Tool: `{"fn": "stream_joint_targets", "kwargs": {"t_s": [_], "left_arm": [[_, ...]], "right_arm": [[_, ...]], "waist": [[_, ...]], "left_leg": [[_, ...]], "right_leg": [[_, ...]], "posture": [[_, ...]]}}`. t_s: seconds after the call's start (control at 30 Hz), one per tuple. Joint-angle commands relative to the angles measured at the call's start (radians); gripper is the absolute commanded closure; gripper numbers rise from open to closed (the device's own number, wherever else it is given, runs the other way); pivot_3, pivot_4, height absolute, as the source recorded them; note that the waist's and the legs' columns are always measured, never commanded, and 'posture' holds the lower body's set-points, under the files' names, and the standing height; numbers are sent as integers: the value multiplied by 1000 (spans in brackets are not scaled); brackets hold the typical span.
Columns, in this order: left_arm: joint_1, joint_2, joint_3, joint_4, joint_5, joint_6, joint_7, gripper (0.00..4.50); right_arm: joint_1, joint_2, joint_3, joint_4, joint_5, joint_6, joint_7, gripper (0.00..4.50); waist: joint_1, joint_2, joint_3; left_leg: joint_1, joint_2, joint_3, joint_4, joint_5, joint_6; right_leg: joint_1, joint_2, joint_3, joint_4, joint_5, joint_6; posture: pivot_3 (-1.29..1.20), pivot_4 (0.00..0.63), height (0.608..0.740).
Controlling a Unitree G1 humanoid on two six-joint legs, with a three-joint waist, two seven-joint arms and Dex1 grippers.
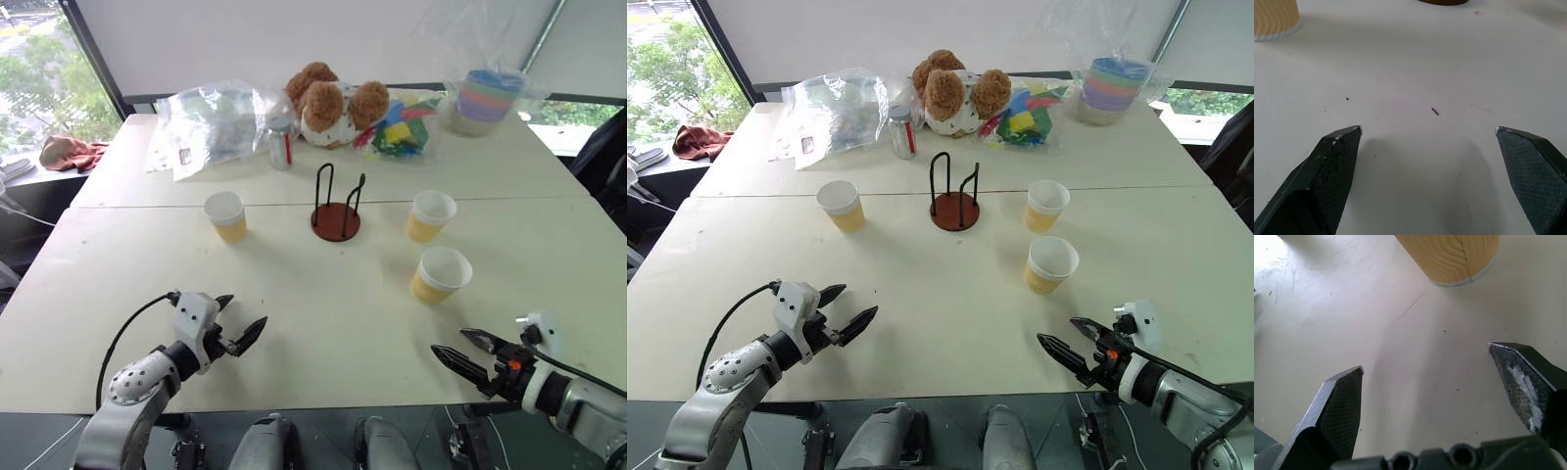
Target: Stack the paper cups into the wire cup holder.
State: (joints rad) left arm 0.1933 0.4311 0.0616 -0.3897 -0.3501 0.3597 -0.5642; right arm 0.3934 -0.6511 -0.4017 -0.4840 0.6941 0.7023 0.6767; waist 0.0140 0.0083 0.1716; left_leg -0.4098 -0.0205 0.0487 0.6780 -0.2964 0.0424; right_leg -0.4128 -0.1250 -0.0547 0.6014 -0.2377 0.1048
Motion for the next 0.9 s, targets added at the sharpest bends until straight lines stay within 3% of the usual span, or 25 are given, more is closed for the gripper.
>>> {"fn": "stream_joint_targets", "kwargs": {"t_s": [0.03,0.53,0.63,0.8,0.9], "left_arm": [[-11,9,7,-25,-6,-11,-8,0],[-69,1,20,-10,-11,0,8,0],[-126,47,-27,-7,31,34,-13,0],[-248,111,-23,-37,-74,161,-95,0],[-437,198,-27,43,-146,248,-229,0]], "right_arm": [[3,-8,-7,-25,4,-10,12,43],[-3,-12,-42,-34,13,5,-4,43],[6,-32,-74,-29,13,20,-2,43],[92,-128,-307,-27,103,150,35,43],[-26,-257,-457,60,181,230,37,43]], "waist": [[0,0,0],[1,0,0],[3,0,0],[5,1,0],[0,1,1]], "left_leg": [[0,0,0,0,0,0],[0,0,0,0,-1,1],[0,0,0,0,-1,1],[0,-1,0,0,0,4],[0,-1,0,0,0,4]], "right_leg": [[0,0,0,-1,0,0],[2,0,0,-2,0,0],[2,0,0,-2,0,0],[5,0,-1,-3,0,0],[5,0,-1,-2,1,0]], "posture": [[0,150,740],[0,150,740],[0,150,740],[0,150,740],[0,150,740]]}}
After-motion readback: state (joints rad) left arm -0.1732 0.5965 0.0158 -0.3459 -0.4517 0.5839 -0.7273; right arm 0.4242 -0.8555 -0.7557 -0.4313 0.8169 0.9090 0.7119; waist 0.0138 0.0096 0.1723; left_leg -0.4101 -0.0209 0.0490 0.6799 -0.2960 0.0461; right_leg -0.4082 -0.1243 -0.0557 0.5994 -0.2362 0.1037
